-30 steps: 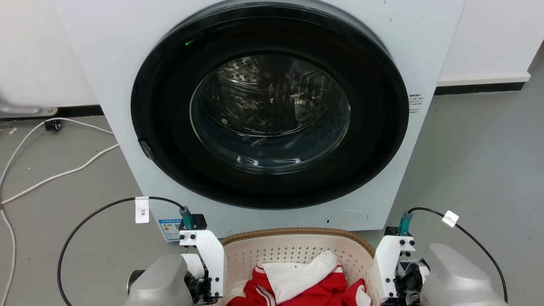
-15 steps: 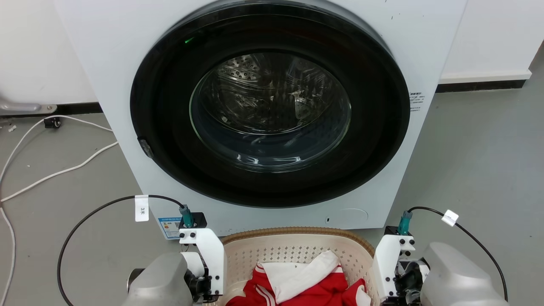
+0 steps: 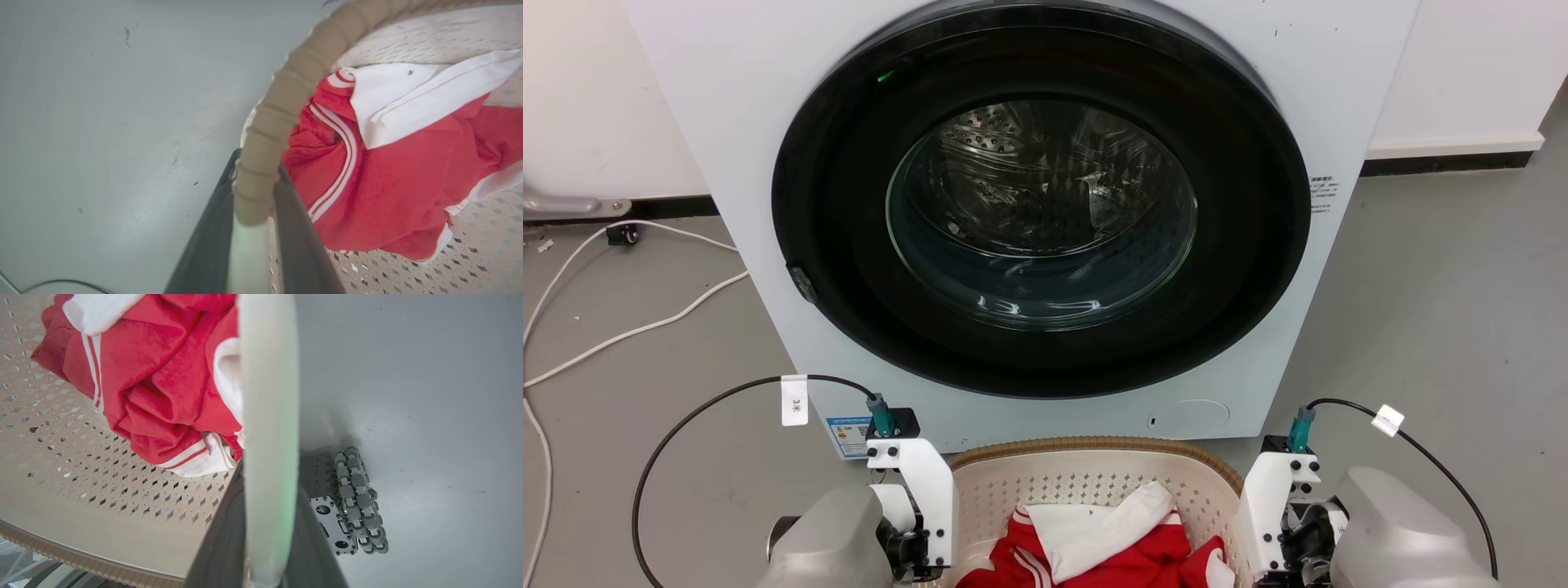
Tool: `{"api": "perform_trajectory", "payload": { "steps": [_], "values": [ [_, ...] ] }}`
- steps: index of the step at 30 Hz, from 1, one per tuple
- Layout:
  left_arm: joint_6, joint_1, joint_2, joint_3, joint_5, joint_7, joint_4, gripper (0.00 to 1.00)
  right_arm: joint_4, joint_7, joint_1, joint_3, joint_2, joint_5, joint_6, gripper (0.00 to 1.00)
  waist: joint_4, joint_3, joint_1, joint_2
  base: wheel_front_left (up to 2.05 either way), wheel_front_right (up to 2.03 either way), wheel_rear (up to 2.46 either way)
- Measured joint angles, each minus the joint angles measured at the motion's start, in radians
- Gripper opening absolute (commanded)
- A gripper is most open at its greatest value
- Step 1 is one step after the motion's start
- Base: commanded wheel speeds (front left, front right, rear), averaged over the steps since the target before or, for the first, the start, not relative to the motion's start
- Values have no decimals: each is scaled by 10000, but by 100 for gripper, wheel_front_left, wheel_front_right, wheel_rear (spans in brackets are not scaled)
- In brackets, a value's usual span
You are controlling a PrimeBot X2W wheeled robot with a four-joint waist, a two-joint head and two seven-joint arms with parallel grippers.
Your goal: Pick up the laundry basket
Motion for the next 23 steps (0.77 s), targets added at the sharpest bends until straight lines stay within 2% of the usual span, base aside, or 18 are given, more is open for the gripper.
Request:
{"api": "perform_trajectory", "payload": {
  "steps": [23],
  "values": [
    [0, 2, 10, -105, -142, -36, 4, 0, 19, -104, 23, 339, -21, 374, -8, 0, 37, -19, 0, 0, 0, 0, 0]
  ]
}}
